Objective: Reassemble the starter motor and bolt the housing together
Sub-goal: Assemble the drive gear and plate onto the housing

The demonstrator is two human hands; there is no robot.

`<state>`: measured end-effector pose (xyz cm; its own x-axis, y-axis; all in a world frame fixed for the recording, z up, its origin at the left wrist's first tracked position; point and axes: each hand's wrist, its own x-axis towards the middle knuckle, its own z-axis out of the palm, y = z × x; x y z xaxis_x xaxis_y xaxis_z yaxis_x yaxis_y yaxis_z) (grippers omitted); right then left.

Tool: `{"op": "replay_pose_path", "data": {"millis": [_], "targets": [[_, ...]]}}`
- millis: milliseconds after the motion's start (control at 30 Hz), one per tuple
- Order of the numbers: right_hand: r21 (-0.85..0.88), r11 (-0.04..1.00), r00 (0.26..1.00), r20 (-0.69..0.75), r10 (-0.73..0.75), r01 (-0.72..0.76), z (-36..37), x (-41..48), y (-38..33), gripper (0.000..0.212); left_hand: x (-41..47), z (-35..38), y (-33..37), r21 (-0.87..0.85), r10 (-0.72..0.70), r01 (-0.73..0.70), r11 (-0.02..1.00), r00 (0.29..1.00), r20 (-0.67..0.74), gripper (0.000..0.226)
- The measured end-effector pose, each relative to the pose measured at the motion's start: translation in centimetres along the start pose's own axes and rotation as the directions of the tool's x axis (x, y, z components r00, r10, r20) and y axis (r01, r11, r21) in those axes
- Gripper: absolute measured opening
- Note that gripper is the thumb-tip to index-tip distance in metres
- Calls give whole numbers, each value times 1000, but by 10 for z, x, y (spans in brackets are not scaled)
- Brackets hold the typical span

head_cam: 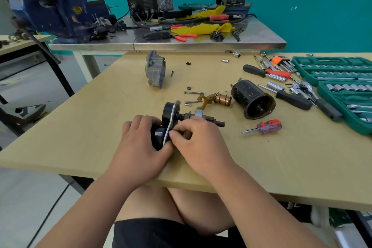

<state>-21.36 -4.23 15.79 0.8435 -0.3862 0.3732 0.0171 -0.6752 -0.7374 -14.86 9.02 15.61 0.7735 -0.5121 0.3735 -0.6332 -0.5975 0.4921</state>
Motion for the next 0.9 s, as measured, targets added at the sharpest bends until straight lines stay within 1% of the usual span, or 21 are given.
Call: {"op": "replay_pose_path", "data": {"millis": [133, 233, 333, 400, 500, 633, 700, 733, 767, 800, 833, 867, 900], "targets": [[27, 999, 998, 43, 40, -41, 1, 3, 0, 9, 5, -3, -1, 1, 2, -2, 1000, 999, 46, 41], [22, 999, 998, 42, 41, -42, 2, 2, 0, 12, 9, -6, 0, 11, -6, 5, 1000, 997, 75, 42], [63, 996, 997, 56, 55, -58, 2, 2, 2, 22, 14, -7, 2, 66, 19, -25, 997, 996, 84, 47], [94, 993, 996, 62, 65, -71, 1, 1, 3, 23, 17, -8, 4, 122, 36, -48, 991, 995, 98, 55], [147, 986, 997, 36, 69, -74, -1, 0, 4, 21, 21, -12, 7, 178, 59, -84, 980, 989, 139, 64], [203, 973, 994, 32, 103, -108, -4, -1, 5, 11, 21, -11, 10, 187, 72, -101, 977, 985, 156, 69], [190, 980, 998, 22, 62, -65, -13, -1, 3, 10, 21, -11, 8, 211, 94, -129, 969, 981, 169, 72], [112, 994, 1000, 2, -5, 5, -19, 0, 3, 13, 21, -12, 7, 215, 115, -153, 964, 977, 179, 73], [-44, 992, 993, -7, -121, 121, -27, 4, 2, 18, 23, -14, 6, 205, 144, -183, 961, 971, 193, 73], [-231, 938, 965, 22, -260, 258, -35, 10, 2, 26, 25, -17, 5, 178, 173, -211, 961, 962, 212, 73], [-384, 844, 925, 97, -367, 375, -43, 18, 1, 37, 29, -20, 4, 136, 193, -229, 964, 952, 238, 73], [-471, 762, 896, 210, -392, 444, -51, 27, -1, 50, 33, -23, 4, 86, 205, -236, 968, 940, 271, 73], [-496, 729, 879, 328, -346, 471, -57, 37, -2, 62, 37, -25, 5, 31, 222, -242, 970, 928, 299, 72]]}}
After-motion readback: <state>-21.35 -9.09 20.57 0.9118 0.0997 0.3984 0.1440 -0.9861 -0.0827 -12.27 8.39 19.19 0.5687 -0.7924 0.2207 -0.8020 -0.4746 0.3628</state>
